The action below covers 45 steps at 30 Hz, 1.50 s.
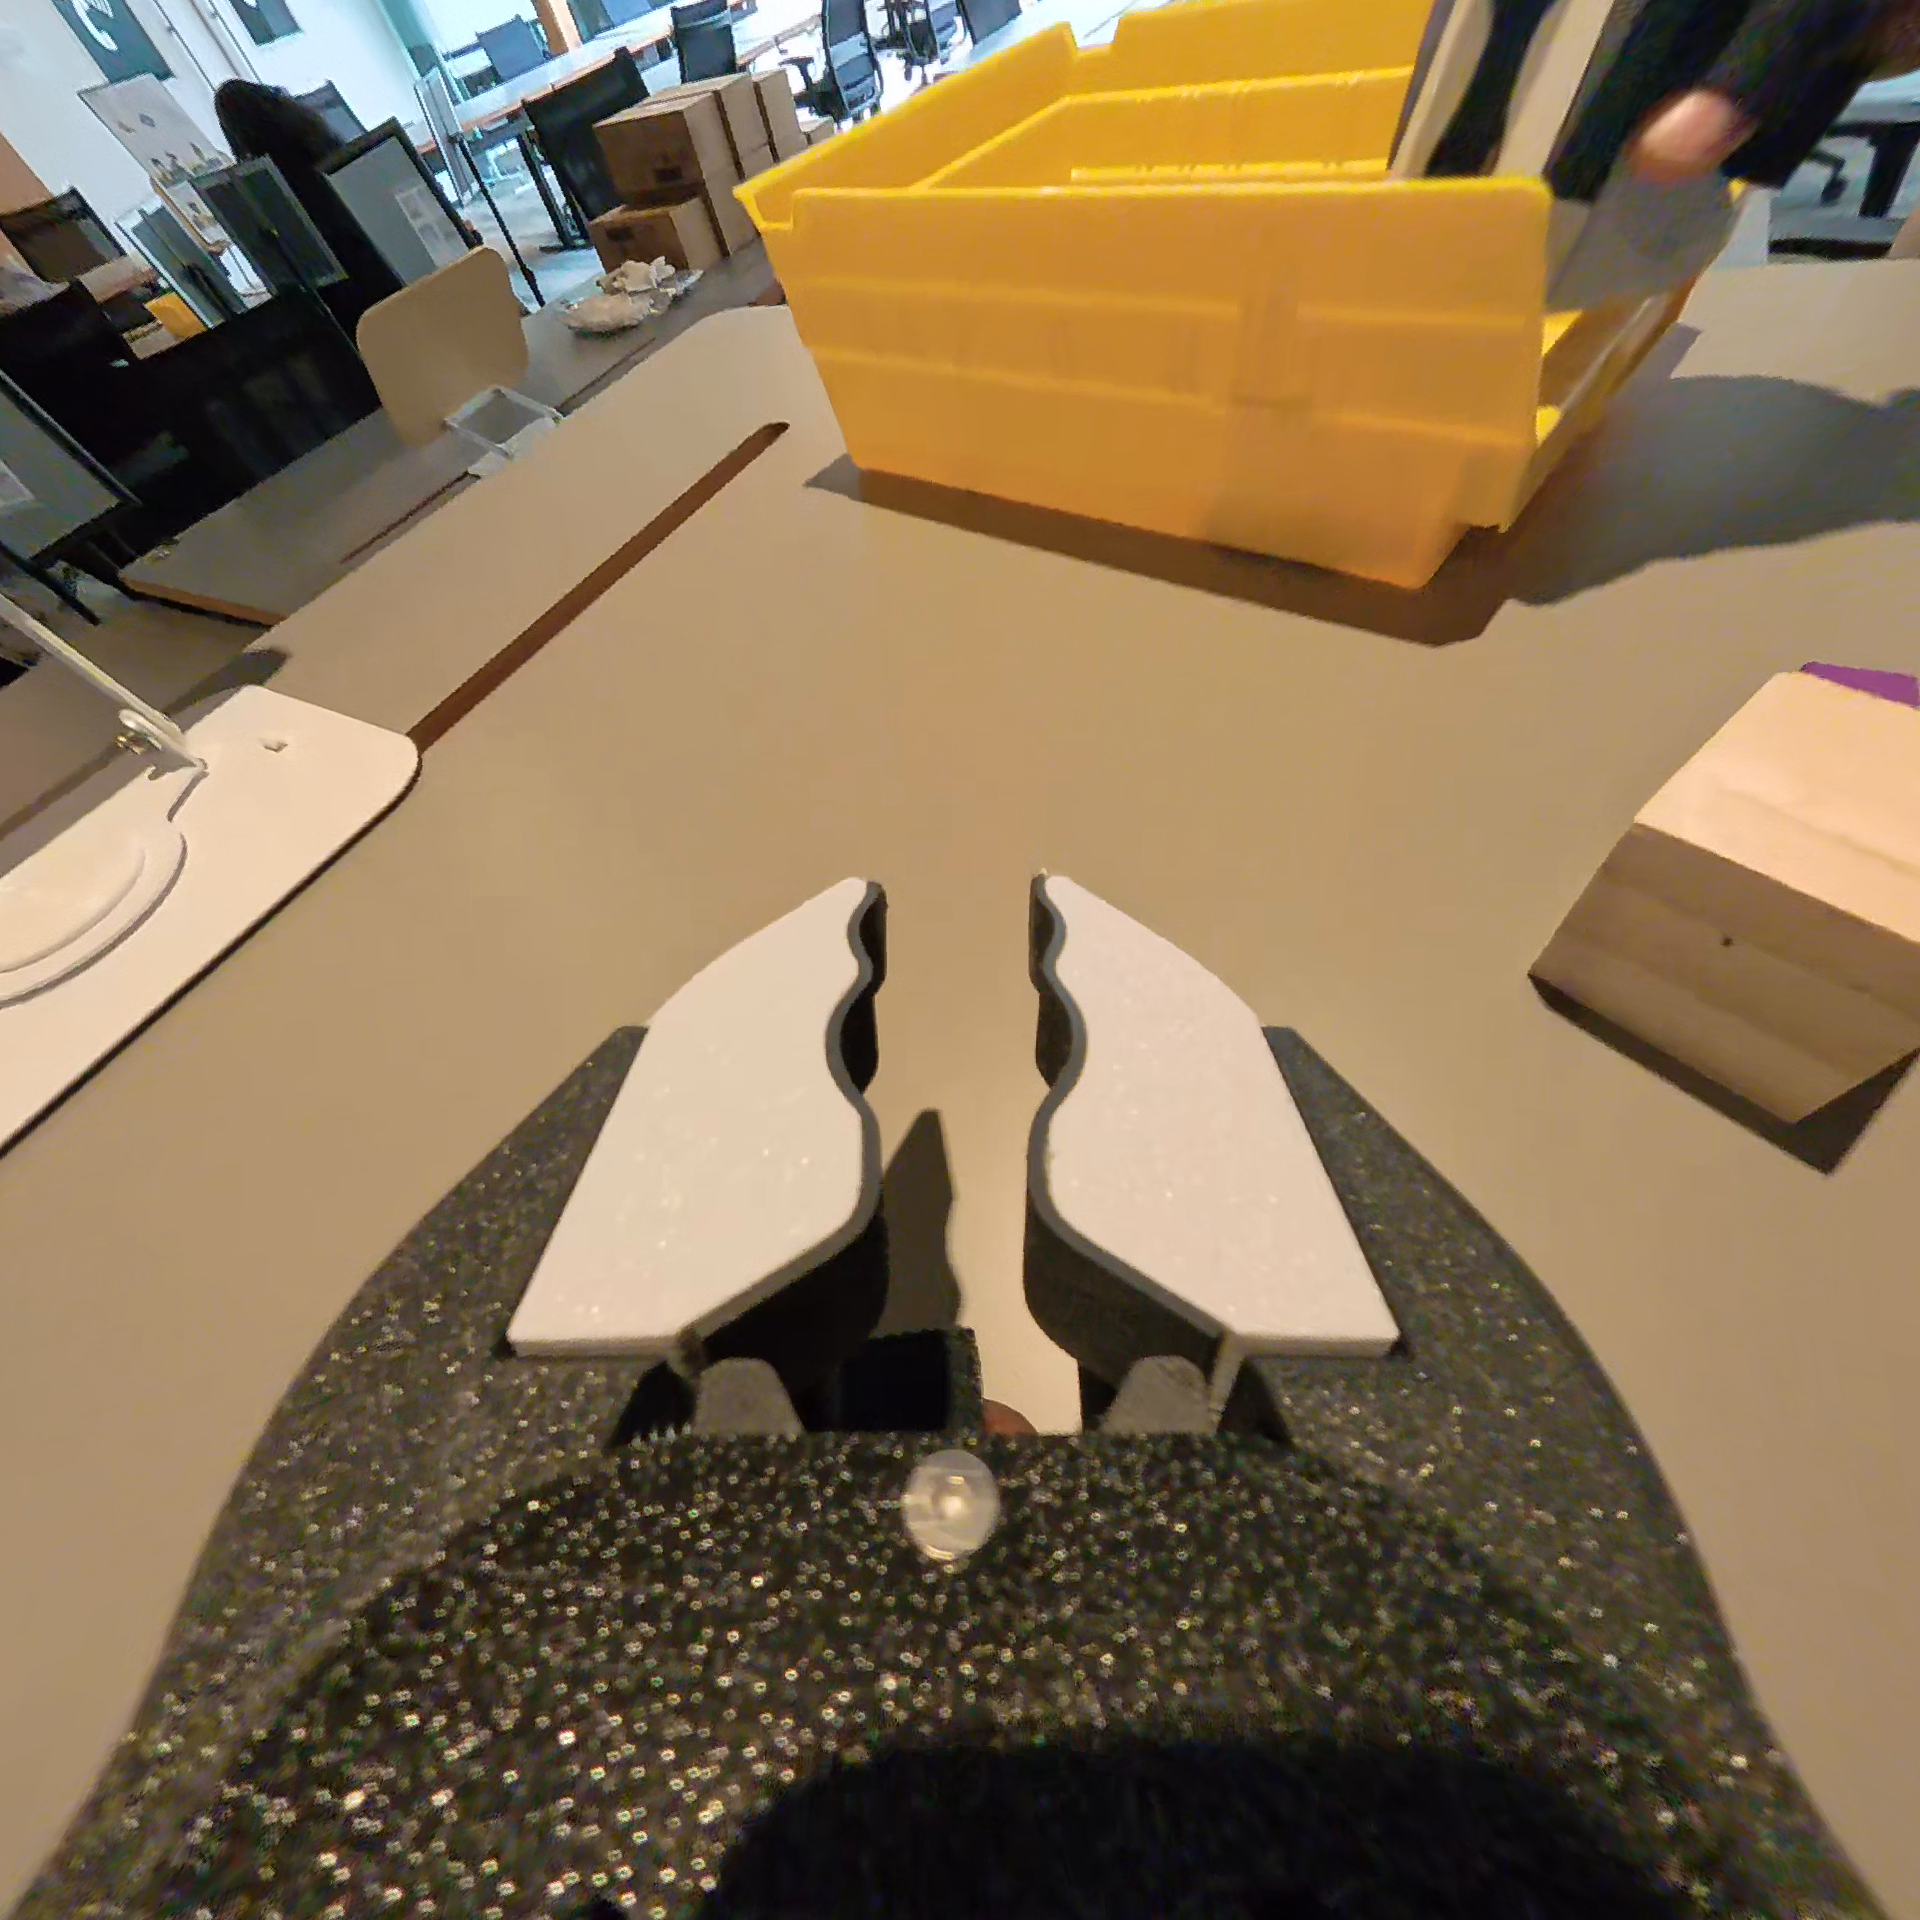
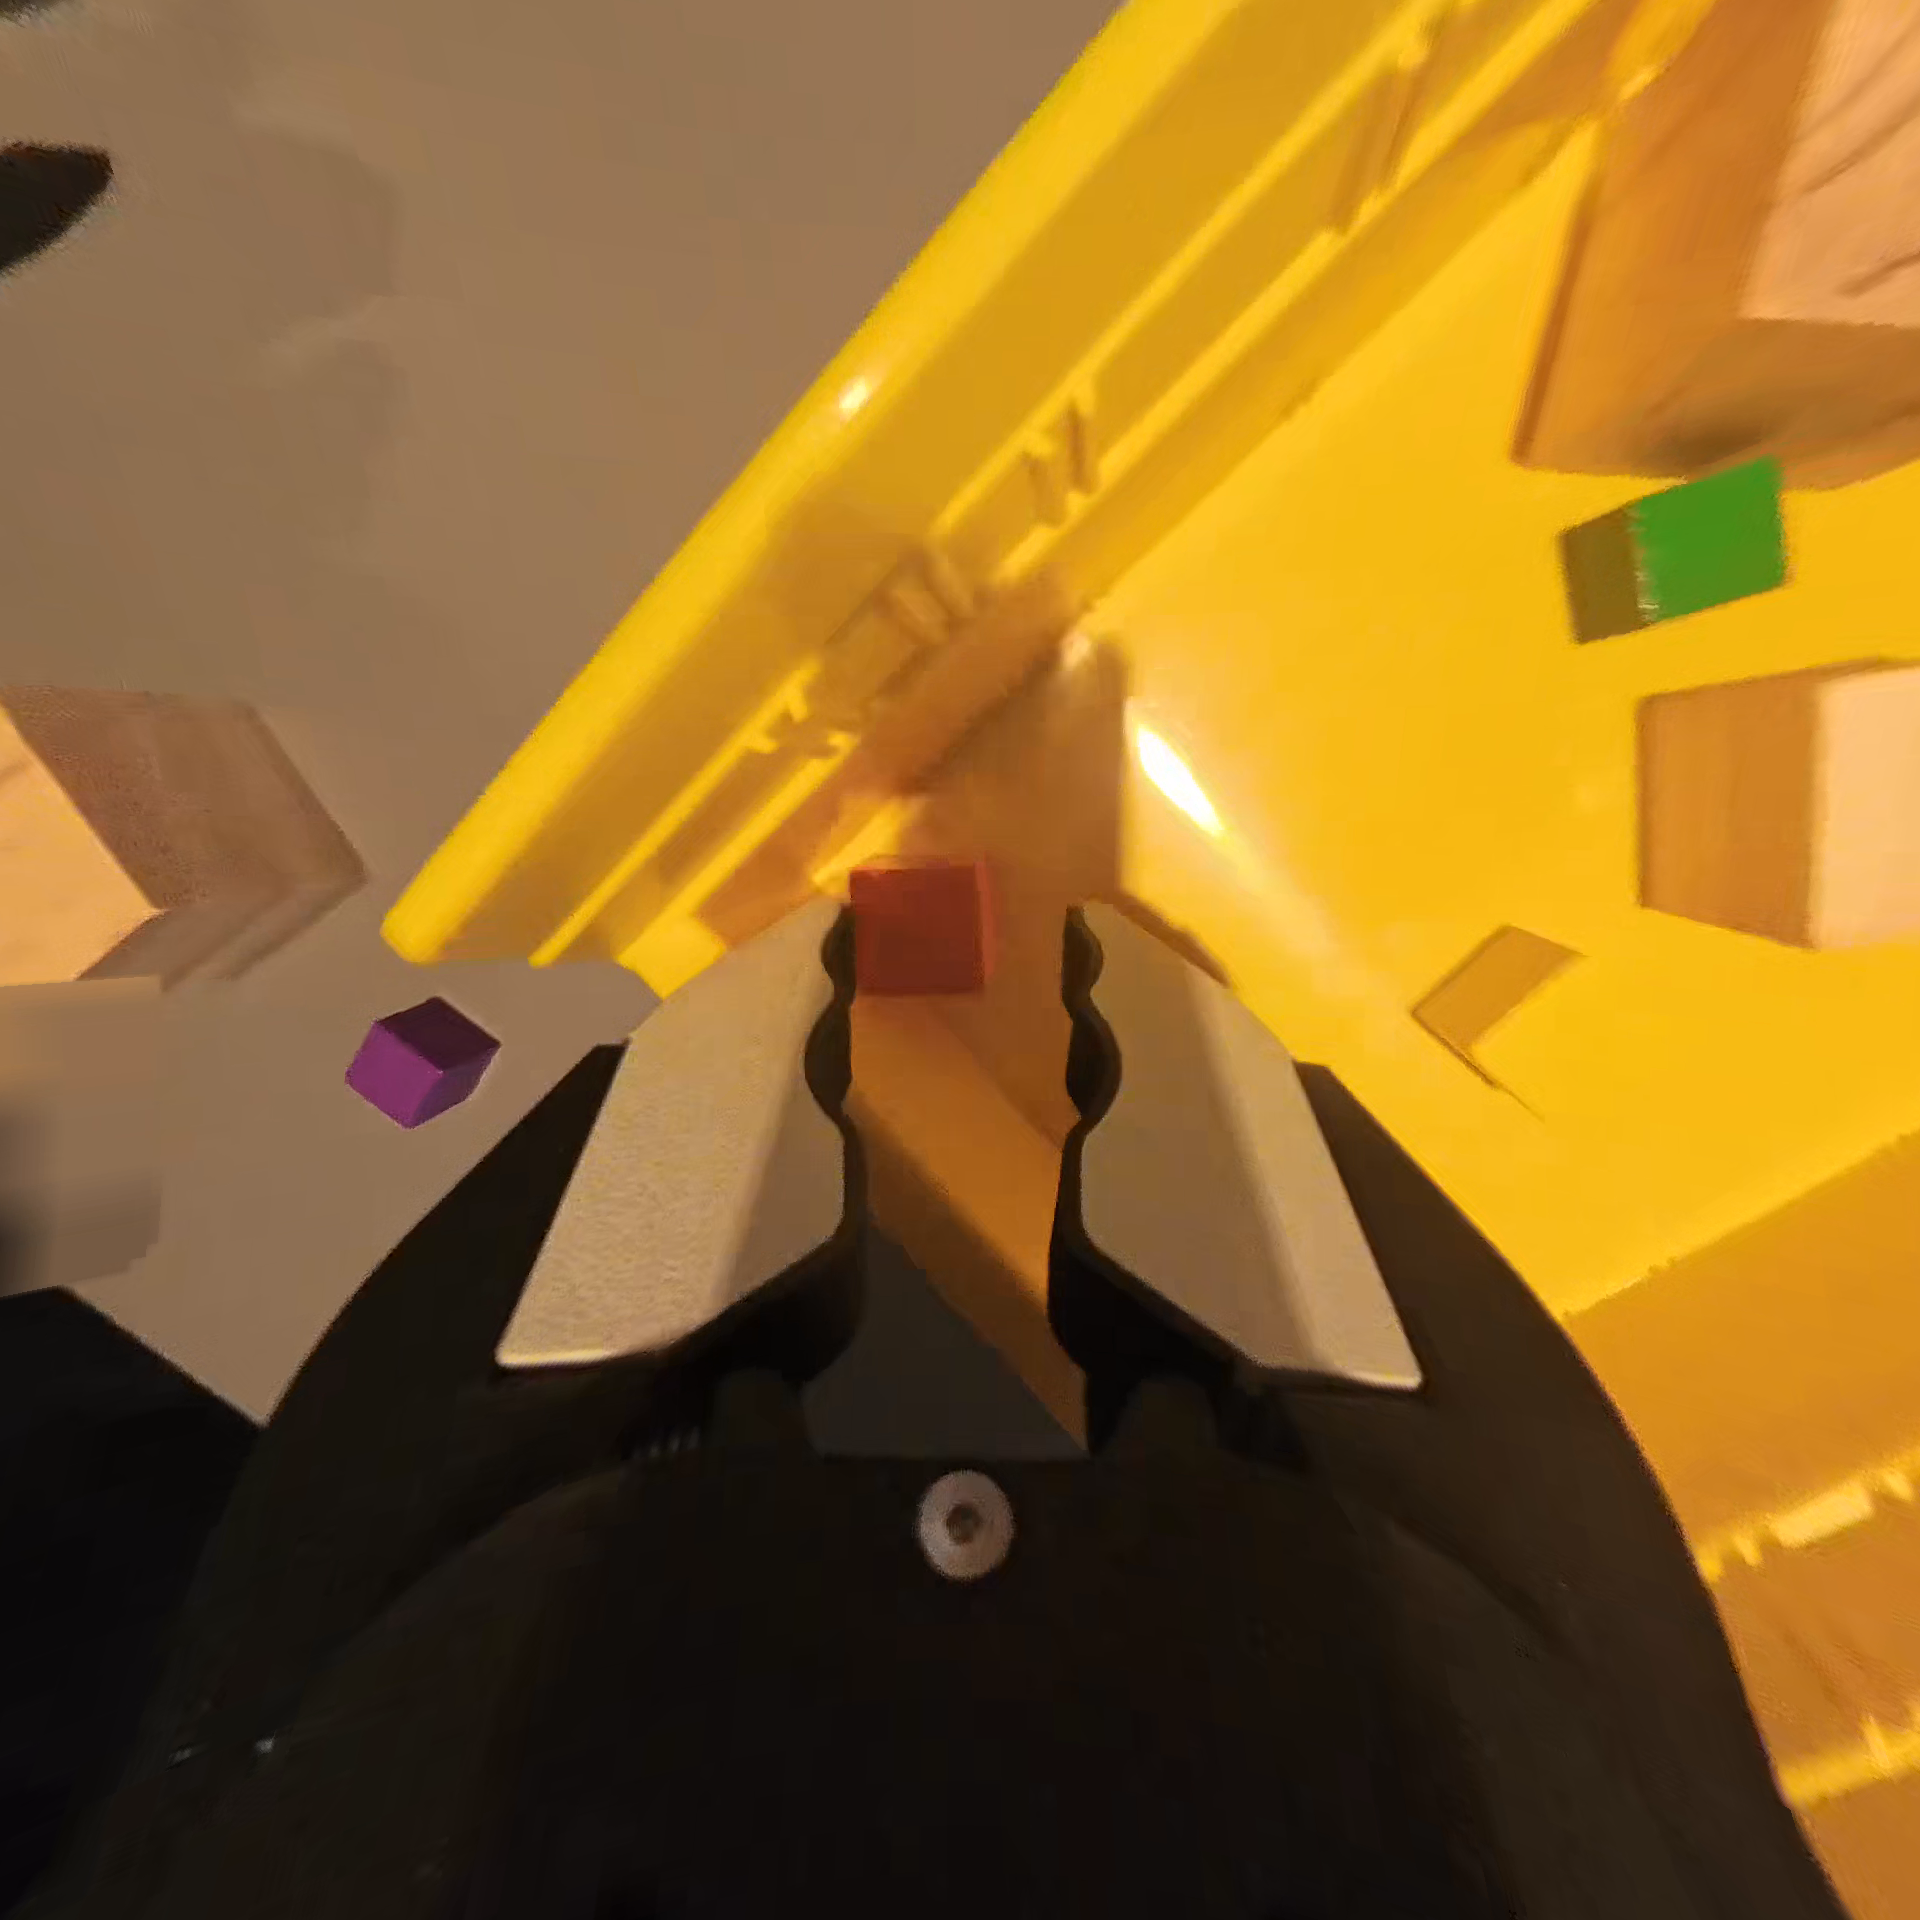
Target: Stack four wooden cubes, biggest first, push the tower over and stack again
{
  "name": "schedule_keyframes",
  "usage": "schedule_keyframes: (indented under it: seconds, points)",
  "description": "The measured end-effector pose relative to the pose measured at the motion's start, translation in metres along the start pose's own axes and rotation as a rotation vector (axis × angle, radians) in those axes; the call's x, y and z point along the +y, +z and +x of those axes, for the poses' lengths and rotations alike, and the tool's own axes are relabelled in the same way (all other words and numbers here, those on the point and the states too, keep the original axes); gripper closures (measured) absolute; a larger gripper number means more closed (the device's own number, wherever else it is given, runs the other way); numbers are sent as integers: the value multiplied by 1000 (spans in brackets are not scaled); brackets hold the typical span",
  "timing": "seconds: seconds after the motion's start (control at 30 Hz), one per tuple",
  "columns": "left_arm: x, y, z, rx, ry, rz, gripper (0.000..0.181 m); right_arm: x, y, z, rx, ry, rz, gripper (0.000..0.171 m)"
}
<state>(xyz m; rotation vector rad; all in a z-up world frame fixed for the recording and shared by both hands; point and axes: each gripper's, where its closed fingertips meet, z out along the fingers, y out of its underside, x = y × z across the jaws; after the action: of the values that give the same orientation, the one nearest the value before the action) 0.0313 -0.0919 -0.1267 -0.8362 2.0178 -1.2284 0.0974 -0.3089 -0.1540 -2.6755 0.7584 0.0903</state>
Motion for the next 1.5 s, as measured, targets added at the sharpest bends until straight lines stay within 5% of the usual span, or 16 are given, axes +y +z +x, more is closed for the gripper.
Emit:
schedule_keyframes:
  seconds: [0.03,0.37,0.53,0.67,0.77,1.0,1.5]
  points:
    - [3,-1,0,-2,-1,-6,156,2,6,-3,-19,-6,-33,132]
    - [5,-10,-8,-30,-26,5,157,3,13,6,-5,-13,-112,143]
    - [-1,-13,4,25,-22,45,157,-10,-44,-21,-10,-38,214,143]
    - [-19,-23,66,377,1,151,150,0,-80,-116,-192,-286,410,143]
    - [-18,-27,103,541,78,126,142,20,-54,-163,-247,-358,352,143]
    - [0,-31,124,584,165,25,140,25,10,-197,-332,-302,329,144]
    - [28,-91,15,95,-26,66,139,-76,82,-240,-103,-394,408,144]
